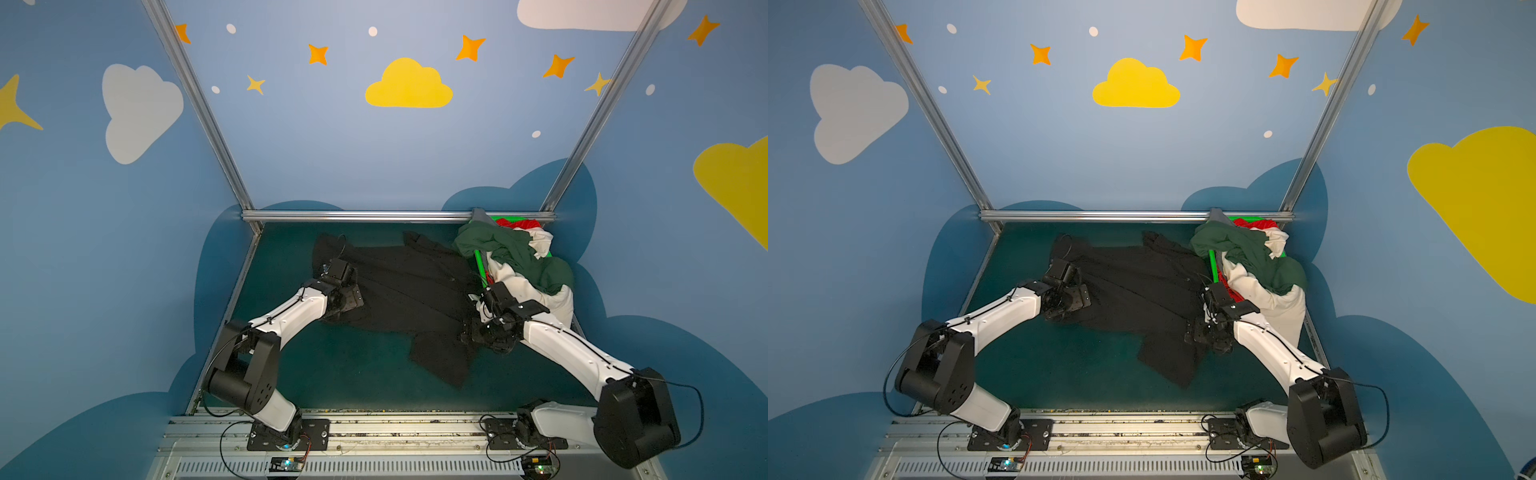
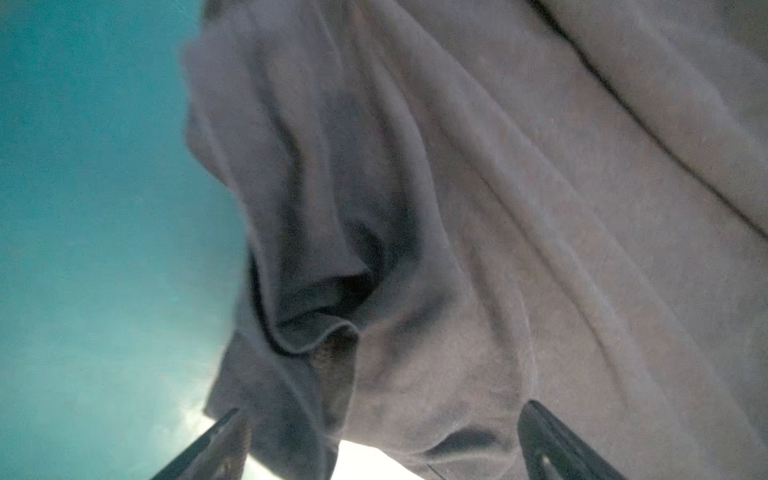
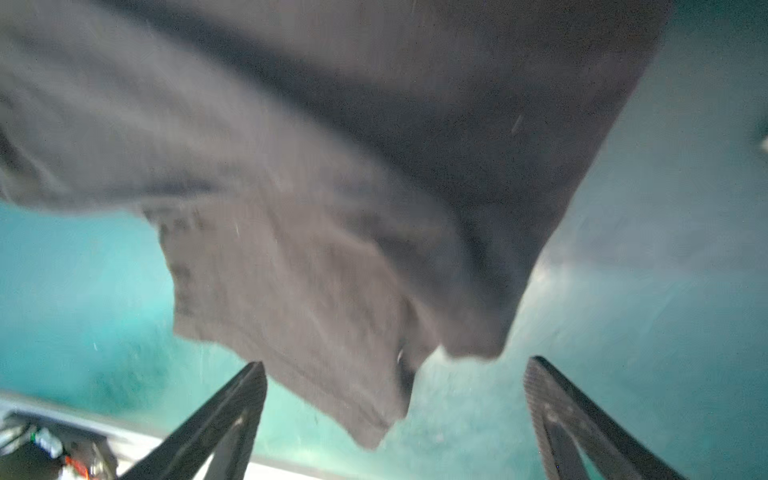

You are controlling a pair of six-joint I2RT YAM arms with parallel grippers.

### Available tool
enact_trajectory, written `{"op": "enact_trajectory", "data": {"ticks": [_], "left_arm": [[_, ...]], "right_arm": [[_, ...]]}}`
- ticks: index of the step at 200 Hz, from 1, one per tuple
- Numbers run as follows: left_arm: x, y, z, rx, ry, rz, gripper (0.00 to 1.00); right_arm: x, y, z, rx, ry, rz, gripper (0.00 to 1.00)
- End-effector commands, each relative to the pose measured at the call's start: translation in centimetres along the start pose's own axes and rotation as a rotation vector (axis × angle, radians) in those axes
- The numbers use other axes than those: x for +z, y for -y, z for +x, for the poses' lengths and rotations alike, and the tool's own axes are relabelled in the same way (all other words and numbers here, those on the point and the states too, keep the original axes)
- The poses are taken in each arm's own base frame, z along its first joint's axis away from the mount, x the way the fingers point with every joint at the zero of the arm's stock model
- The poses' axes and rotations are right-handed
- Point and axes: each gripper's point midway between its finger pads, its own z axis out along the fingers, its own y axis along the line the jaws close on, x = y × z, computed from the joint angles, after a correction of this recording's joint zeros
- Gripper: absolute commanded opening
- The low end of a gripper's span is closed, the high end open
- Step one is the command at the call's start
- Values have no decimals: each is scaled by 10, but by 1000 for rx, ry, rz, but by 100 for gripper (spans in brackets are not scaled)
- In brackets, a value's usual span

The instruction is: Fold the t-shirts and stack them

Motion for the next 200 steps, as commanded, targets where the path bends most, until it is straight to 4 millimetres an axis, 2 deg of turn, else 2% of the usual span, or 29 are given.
{"op": "enact_trajectory", "data": {"ticks": [1, 42, 58, 75, 106, 136, 159, 200], "left_arm": [[18, -12, 10, -2, -34, -63, 99], [41, -22, 22, -18, -90, -106, 91], [46, -27, 26, -29, -92, -113, 86], [48, -33, 25, -49, -92, -132, 76], [44, -35, 22, -65, -86, -128, 70], [31, -40, 21, -76, -55, -119, 73], [22, -52, 24, -91, -27, -137, 85], [20, -68, 33, -115, -19, -160, 91]], "right_arm": [[2, -6, 20, 7, -39, -14, 94], [16, -11, 41, 2, -87, -25, 93], [22, -15, 41, 21, -84, -46, 90], [24, -22, 36, 39, -70, -73, 87], [31, -29, 34, 48, -71, -81, 84], [36, -28, 38, 45, -87, -58, 82], [38, -29, 40, 47, -90, -49, 81], [45, -32, 41, 50, -94, -40, 73]]}}
